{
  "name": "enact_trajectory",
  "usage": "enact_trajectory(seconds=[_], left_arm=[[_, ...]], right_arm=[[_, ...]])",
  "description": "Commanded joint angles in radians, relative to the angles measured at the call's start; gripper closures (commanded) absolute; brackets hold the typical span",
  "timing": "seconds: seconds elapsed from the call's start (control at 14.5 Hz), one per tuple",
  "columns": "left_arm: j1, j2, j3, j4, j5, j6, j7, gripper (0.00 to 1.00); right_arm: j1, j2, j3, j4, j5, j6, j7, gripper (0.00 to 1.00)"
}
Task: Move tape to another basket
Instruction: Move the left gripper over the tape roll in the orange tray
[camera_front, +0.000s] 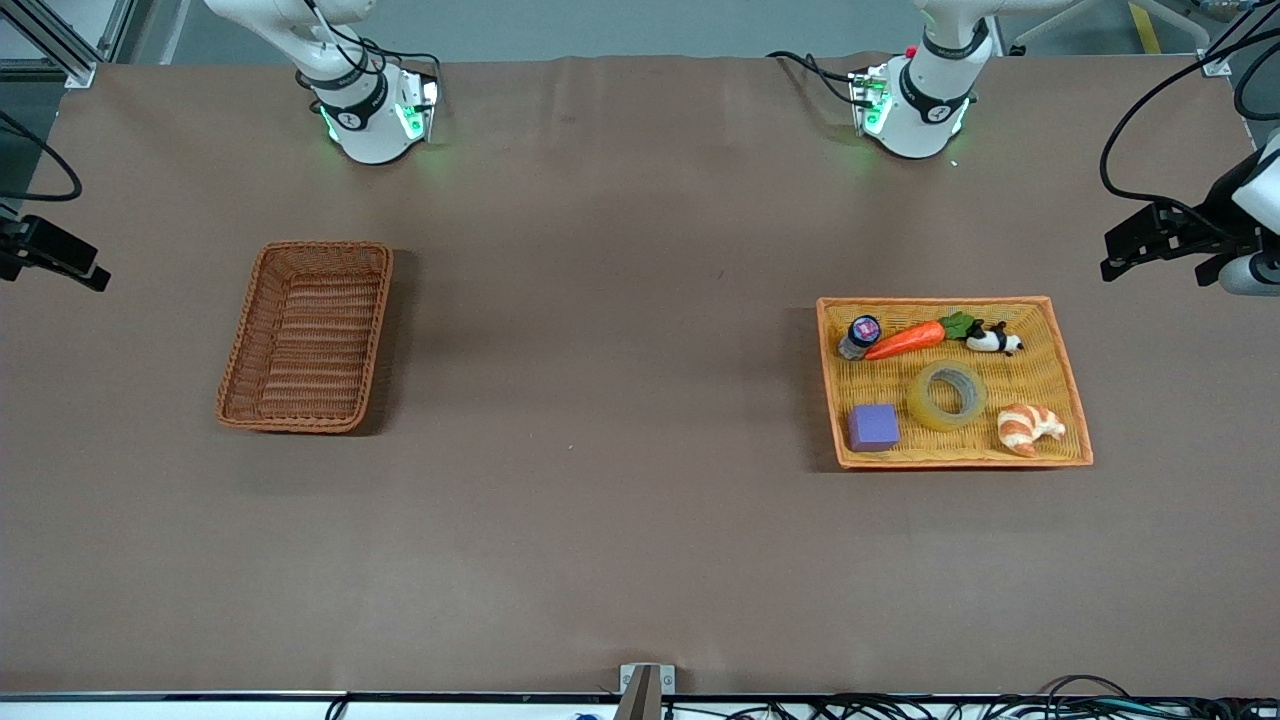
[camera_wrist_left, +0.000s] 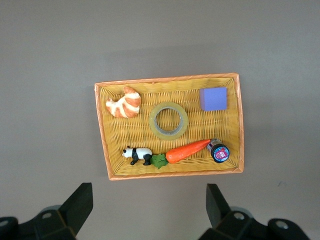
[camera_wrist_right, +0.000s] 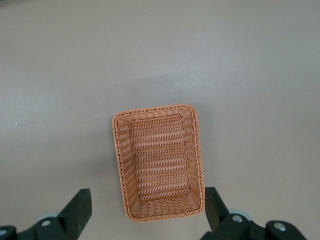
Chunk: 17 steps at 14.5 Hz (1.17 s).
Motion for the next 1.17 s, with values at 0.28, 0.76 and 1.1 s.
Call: enact_trajectory(seconds=[0.28,0.76,1.1], left_arm=[[0.006,0.016,-0.005,0.019,-0.011,-0.016,-0.007,0.00],[0.012,0.089,0.004,-0.152,-0.004,0.245,0.007,0.04],[0.013,0.152,0.006,-0.393,-0.004,0.522,0.007,0.00]], right_arm=[[0.002,-0.018,-0.007,-0.021,0.019,0.003,-0.013,0.00],[0.002,-0.018,-0.007,-0.021,0.019,0.003,-0.013,0.00],[0.002,-0.016,-0.007,-0.021,0.019,0.003,-0.013,0.00]])
